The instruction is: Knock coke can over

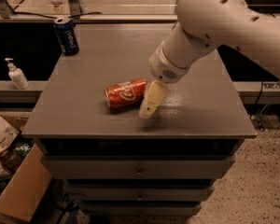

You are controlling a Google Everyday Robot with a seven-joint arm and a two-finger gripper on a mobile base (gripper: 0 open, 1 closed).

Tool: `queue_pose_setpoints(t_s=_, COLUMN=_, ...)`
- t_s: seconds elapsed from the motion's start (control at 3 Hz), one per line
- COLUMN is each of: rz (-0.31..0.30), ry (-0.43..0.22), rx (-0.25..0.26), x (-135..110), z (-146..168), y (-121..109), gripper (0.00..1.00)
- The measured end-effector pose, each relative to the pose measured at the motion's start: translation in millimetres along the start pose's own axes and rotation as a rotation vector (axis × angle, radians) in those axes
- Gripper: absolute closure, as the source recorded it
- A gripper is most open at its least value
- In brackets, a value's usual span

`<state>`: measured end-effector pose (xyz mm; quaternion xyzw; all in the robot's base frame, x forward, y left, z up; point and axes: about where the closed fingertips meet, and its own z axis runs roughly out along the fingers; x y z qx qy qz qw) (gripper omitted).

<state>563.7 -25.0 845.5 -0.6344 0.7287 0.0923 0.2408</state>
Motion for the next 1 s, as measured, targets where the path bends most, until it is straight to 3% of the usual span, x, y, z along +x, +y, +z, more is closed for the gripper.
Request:
queue_pose_setpoints(t_s=0.67, rz=0.327, ry=-0.153, rx=0.076, x=68.5, z=-50.6, y=-7.5, gripper=0.00)
queue_pose_setpoints(t_s=1.0, rz=0.327, ry=-0.153, rx=0.076, x=68.5, z=-50.6, y=-7.5, gripper=0.00)
